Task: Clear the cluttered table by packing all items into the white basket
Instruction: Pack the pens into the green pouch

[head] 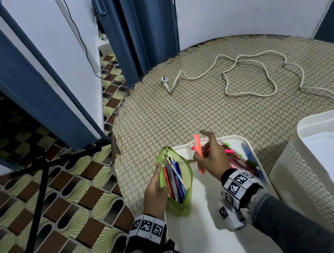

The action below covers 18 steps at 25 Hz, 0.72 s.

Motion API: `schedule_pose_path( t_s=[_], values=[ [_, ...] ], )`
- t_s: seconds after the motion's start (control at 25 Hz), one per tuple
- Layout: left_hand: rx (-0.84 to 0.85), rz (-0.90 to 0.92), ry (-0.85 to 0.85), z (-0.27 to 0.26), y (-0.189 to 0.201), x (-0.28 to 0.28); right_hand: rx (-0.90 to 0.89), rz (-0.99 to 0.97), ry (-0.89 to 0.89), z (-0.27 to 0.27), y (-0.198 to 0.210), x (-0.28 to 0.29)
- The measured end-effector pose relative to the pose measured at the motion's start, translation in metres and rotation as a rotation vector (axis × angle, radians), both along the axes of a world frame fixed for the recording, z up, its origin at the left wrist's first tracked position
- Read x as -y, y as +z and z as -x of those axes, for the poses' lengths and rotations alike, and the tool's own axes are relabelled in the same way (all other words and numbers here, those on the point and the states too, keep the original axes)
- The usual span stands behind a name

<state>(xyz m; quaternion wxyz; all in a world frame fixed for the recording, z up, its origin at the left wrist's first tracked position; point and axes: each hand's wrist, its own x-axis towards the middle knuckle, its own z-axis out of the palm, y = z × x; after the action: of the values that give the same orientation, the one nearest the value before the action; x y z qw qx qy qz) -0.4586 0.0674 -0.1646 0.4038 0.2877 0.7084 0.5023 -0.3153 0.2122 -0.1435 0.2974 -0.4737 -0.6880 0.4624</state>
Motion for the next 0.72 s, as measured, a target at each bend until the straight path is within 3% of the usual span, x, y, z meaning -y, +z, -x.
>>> schedule_pose_path(
  t_s=[0.12, 0.2, 0.36, 0.56, 0.72],
  values=[
    [-0.029, -0.04, -0.03, -0.004, -0.001, -0.006, -0.201, -0.074, -0.012, 0.007, 0.04, 0.001],
    [-0.016, -0.058, -0.05, -0.008, 0.001, -0.009, -0.199, -0.104, 0.041, 0.012, 0.044, 0.005],
    [-0.027, -0.062, -0.065, -0.014, 0.007, -0.016, 0.071, -0.134, 0.306, 0.017, 0.015, 0.014],
    [-0.028, -0.041, -0.022, -0.009, 0.003, -0.017, 0.156, -0.221, 0.029, 0.002, -0.011, -0.017],
    [-0.045, -0.047, 0.034, -0.004, -0.007, -0.017, 0.623, -0.231, 0.132, -0.021, -0.027, -0.049]
  ],
)
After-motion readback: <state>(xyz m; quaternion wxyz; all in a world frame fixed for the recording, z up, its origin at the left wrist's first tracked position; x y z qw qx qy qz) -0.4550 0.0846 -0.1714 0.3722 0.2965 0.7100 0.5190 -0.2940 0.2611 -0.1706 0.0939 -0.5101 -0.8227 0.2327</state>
